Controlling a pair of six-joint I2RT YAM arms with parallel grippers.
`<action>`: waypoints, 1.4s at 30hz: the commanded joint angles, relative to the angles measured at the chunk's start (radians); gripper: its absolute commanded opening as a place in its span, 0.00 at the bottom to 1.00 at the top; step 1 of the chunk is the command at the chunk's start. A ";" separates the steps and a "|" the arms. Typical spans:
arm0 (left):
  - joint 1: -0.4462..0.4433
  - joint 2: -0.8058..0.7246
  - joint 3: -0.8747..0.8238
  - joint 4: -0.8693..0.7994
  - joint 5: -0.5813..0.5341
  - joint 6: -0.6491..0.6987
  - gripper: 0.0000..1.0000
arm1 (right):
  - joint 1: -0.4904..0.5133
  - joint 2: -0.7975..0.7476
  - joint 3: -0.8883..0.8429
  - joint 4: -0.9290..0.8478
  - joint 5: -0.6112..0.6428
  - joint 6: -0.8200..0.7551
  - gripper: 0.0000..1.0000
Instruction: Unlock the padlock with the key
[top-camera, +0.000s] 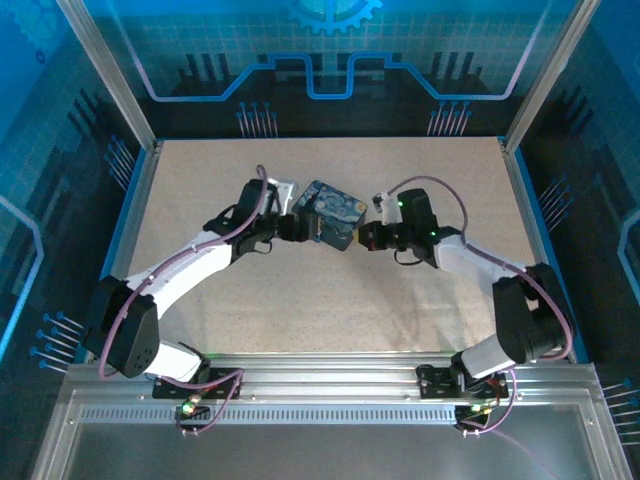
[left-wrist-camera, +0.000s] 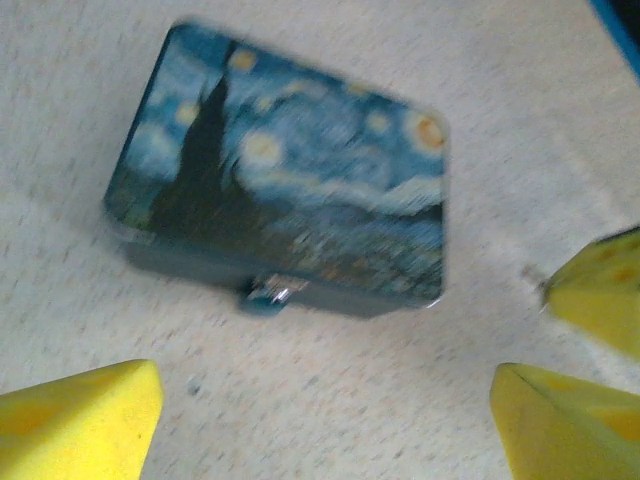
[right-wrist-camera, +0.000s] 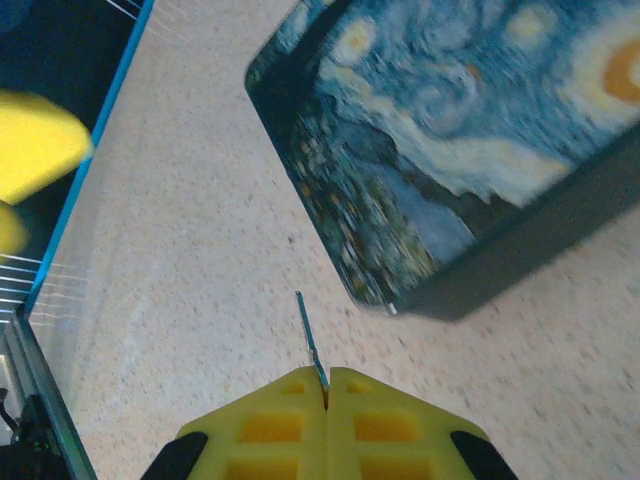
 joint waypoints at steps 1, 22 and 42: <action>0.032 -0.017 -0.084 0.099 0.063 -0.048 0.87 | 0.017 0.075 0.078 0.068 -0.024 0.047 0.00; 0.042 0.209 -0.191 0.449 0.127 -0.082 0.80 | 0.007 0.359 0.231 0.050 -0.031 0.094 0.00; 0.020 0.379 -0.174 0.625 0.145 -0.001 0.74 | 0.002 0.356 0.177 0.031 -0.022 0.099 0.00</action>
